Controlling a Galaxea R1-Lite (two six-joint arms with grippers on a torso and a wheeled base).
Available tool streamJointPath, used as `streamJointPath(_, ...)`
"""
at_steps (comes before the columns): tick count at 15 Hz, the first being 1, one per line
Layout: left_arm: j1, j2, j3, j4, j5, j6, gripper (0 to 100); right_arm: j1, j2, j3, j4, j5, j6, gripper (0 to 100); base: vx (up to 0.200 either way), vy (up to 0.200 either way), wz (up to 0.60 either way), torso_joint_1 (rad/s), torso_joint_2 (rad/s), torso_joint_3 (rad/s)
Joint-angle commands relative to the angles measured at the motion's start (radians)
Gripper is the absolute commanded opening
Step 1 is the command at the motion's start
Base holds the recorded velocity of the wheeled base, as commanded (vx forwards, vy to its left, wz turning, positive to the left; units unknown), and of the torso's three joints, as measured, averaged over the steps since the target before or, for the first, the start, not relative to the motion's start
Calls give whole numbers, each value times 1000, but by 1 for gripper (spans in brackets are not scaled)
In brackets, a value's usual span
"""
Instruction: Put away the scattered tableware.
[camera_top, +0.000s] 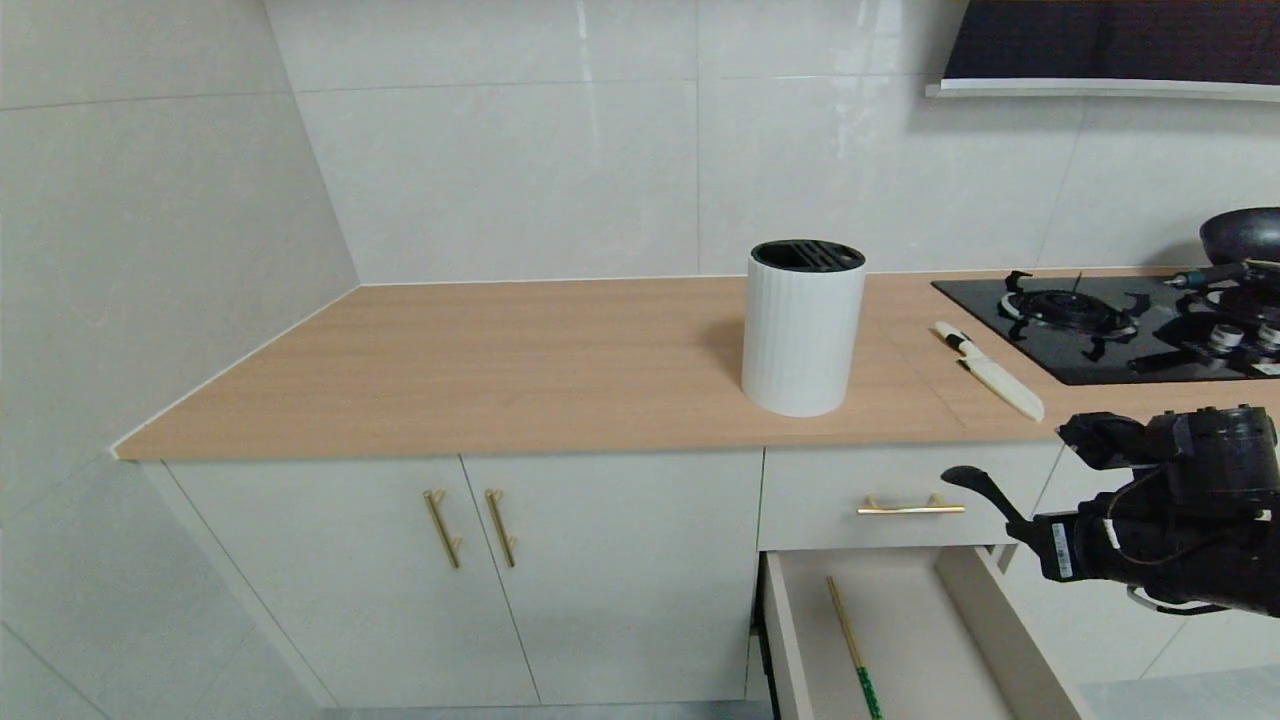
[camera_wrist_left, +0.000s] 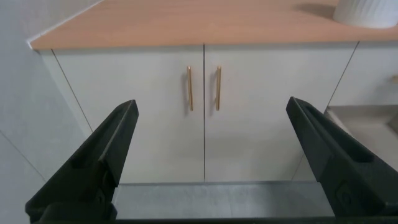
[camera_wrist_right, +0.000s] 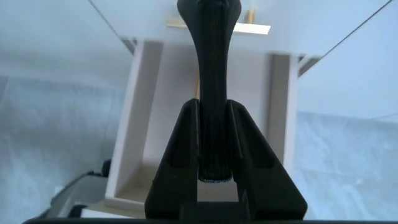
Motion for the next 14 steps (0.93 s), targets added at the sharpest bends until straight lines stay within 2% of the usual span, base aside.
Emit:
streamJointPath(1, 0, 0, 0, 0, 0, 0, 100, 5, 38, 18, -2, -1, -1, 0, 0, 0, 0, -198, 525, 300)
streamJointPath(9, 0, 0, 0, 0, 0, 0, 100, 19, 147, 24, -74, -2, -28, 0, 0, 0, 0, -181, 490, 311)
streamJointPath(14, 0, 0, 0, 0, 0, 0, 100, 19, 274, 39, -198, -10, -28, 0, 0, 0, 0, -137, 464, 331)
